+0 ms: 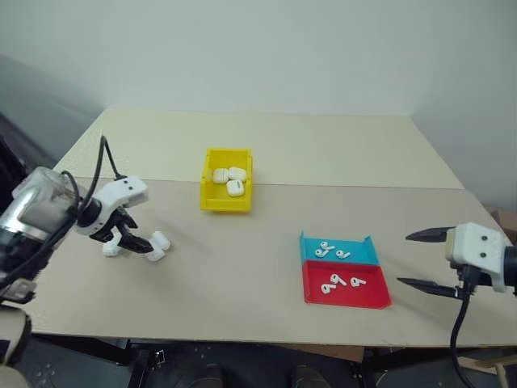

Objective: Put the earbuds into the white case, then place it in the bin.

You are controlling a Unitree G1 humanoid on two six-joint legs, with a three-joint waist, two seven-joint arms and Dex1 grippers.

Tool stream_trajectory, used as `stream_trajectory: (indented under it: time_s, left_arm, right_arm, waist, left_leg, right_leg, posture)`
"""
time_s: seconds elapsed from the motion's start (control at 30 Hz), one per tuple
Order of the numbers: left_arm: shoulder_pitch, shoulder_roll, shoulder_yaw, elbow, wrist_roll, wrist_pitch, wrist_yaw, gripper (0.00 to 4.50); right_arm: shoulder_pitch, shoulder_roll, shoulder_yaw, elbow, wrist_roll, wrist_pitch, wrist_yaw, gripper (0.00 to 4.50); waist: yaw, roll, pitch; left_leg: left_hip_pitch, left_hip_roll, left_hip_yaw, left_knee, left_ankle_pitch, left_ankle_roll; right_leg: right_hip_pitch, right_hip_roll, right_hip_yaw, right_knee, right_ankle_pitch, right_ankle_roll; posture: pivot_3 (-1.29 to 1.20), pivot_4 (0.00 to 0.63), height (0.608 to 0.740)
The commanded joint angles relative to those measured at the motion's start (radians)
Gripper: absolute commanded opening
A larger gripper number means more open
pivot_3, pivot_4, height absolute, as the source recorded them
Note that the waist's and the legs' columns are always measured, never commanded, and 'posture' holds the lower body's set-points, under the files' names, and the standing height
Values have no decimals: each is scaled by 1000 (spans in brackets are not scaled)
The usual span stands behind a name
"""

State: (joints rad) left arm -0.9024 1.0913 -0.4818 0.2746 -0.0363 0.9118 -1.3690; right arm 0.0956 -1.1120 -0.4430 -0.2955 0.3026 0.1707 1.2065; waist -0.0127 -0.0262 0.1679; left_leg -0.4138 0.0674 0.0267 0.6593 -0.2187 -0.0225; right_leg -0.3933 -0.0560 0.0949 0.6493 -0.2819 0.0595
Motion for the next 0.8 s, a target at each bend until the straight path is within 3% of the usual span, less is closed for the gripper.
stream_trajectory:
  time_s: [0.03, 0.33, 0.8]
  left_arm:
    - [-32, -17, -20, 6, 35, -6, -31, 4500]
    - [9, -68, -31, 1, 111, -22, 34, 4500]
    - [7, -86, -45, 6, 164, -29, 3, 4500]
  right_arm:
    - [4, 4, -19, -24, -6, 4, -20, 4455]
    - [15, 8, -25, -31, -13, 2, -37, 4455]
    - [11, 16, 10, -19, -60, -20, -57, 4455]
  waist:
    - [0, 0, 0]
    - [0, 0, 0]
    - [0, 0, 0]
  left_leg:
    - [0, 0, 0, 0, 0, 0]
    - [0, 0, -1, 1, 0, 0]
    - [-1, 0, -1, 1, 0, 0]
  right_leg:
    - [0, 0, 0, 0, 0, 0]
    - [0, 0, 0, 0, 0, 0]
    - [0, 0, 0, 0, 0, 1]
  posture:
    - [0, 150, 740]
    - [0, 150, 740]
    - [0, 150, 740]
